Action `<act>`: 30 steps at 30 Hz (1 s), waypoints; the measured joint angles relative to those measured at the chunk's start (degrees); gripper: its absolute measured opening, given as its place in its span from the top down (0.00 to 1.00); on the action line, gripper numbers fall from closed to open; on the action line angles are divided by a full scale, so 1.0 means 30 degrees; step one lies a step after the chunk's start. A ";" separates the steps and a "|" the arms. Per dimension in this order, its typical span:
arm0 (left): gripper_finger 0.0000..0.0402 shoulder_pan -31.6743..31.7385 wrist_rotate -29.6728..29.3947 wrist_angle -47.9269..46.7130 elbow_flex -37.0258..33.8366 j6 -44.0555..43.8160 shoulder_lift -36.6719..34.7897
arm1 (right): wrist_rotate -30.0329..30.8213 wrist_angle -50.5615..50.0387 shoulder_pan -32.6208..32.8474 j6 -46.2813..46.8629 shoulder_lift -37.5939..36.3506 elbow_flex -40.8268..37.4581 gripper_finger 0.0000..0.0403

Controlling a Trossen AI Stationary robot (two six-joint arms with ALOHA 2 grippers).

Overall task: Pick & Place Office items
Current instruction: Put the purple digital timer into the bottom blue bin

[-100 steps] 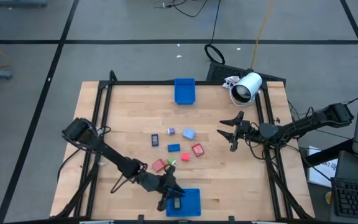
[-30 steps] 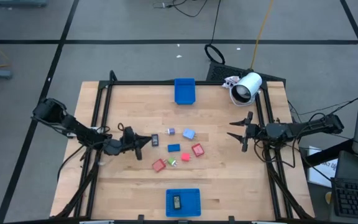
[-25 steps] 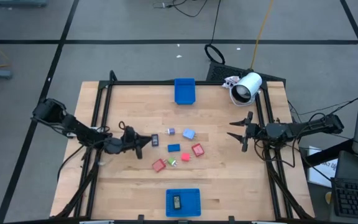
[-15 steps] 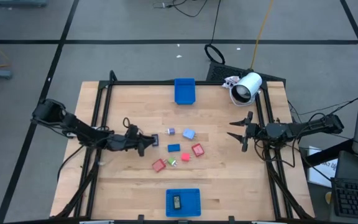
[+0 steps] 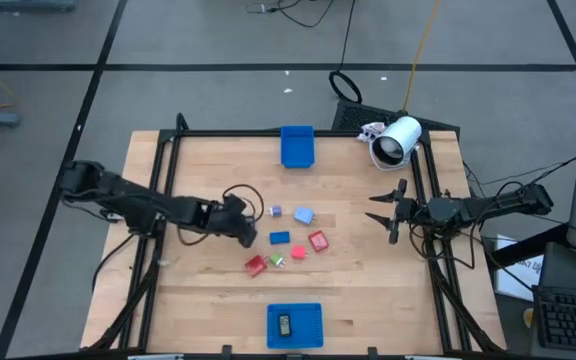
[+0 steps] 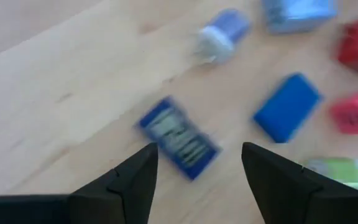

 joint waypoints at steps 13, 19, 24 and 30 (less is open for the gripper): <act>0.48 0.0576 0.1420 -0.0831 0.1604 -0.3298 0.4013 | -0.0001 -0.0095 0.0001 0.0007 0.0029 -0.0001 0.49; 0.55 0.1023 0.1860 0.0228 0.1604 -0.5123 0.4729 | 0.0007 -0.0102 0.0001 0.0007 0.0029 -0.0001 0.49; 0.58 0.1043 0.1858 0.0785 0.1605 -0.6142 0.5039 | -0.0001 -0.0109 0.0001 -0.0017 0.0041 -0.0001 0.49; 0.59 0.1030 0.2084 -0.0078 0.1655 -0.5321 0.5285 | 0.0017 -0.0118 -0.0004 -0.0227 0.0051 -0.0001 0.49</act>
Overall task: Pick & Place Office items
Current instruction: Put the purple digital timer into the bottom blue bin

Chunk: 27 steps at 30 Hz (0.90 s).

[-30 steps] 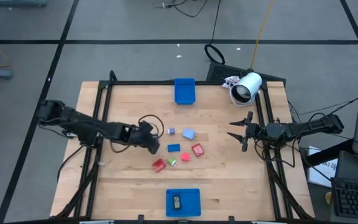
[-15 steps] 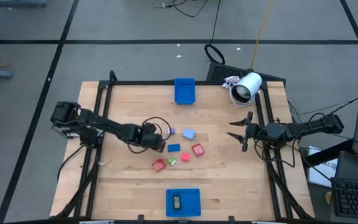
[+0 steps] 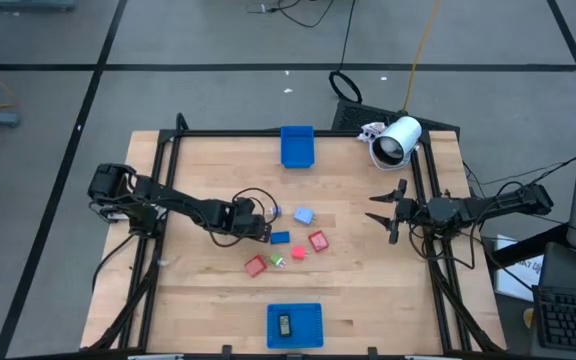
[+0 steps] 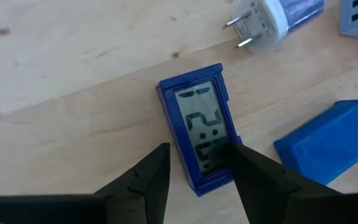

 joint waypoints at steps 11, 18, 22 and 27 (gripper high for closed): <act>0.59 0.0697 0.1973 -0.4004 0.0026 0.1654 -0.1527 | -0.0010 0.0001 0.0004 -0.0050 0.0000 0.0000 0.49; 0.59 0.0694 0.2005 -0.5531 0.0451 0.0627 -0.2214 | -0.0010 0.0001 0.0001 -0.0050 0.0000 0.0000 0.49; 0.59 0.0283 0.2001 -0.4966 0.0458 0.0180 -0.2027 | -0.0010 -0.0004 0.0004 -0.0050 0.0000 0.0000 0.49; 0.59 -0.0015 0.1153 -0.4945 0.0458 -0.0024 -0.2020 | -0.0010 0.0000 0.0004 -0.0050 0.0000 0.0000 0.49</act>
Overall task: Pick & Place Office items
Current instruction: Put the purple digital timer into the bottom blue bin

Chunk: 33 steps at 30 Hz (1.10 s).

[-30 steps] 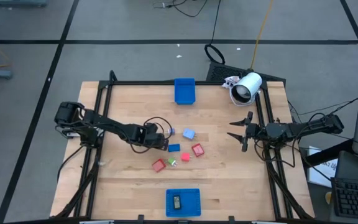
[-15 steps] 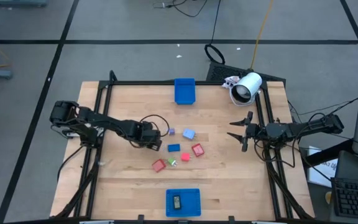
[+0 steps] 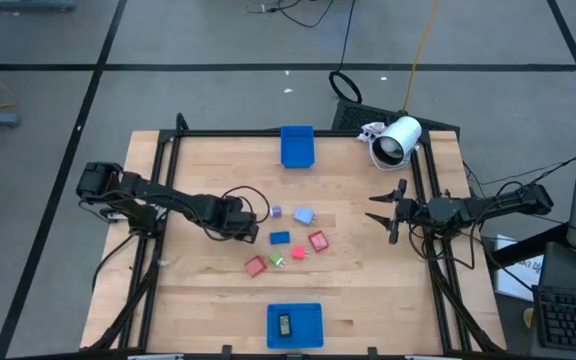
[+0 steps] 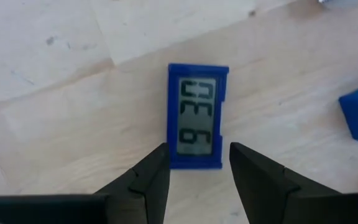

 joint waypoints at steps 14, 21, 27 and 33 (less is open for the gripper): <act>0.59 -0.0004 -0.0550 0.0859 0.0046 0.0772 0.0990 | -0.0007 0.0009 0.0000 0.0000 0.0007 0.0000 0.48; 0.58 0.0008 -0.0593 0.0678 0.0044 0.1027 0.0978 | 0.0007 -0.0006 0.0000 0.0000 0.0175 0.0000 0.49; 0.45 0.0051 -0.0399 0.0699 0.0044 0.1227 0.0978 | 0.0007 -0.0006 0.0000 0.0000 0.0182 0.0000 0.48; 0.33 0.0687 0.1147 0.0736 0.0073 0.2289 0.0942 | 0.0007 -0.0006 0.0000 0.0000 0.0182 0.0000 0.49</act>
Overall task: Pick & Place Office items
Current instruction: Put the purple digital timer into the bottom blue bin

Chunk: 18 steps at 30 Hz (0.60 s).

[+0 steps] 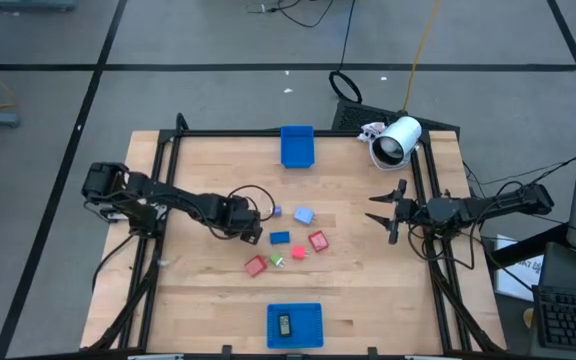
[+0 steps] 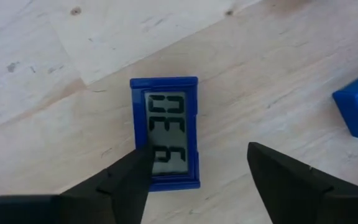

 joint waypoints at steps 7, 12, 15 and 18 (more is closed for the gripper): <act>0.30 0.0101 0.0141 -0.0138 -0.0075 0.0434 -0.0406 | 0.0000 0.0000 0.0000 0.0000 0.0000 0.0000 0.48; 0.34 0.0101 -0.0017 -0.0615 0.0173 0.0299 -0.1288 | -0.0003 0.0000 0.0000 0.0000 -0.0002 0.0000 0.49; 0.37 0.0072 -0.0343 -0.1151 0.0463 0.0375 -0.1473 | -0.0007 0.0000 -0.0007 0.0000 0.0000 0.0000 0.49; 0.40 0.0064 -0.0350 -0.1495 0.0503 -0.0087 -0.1480 | -0.0007 0.0000 -0.0003 0.0000 0.0000 0.0000 0.49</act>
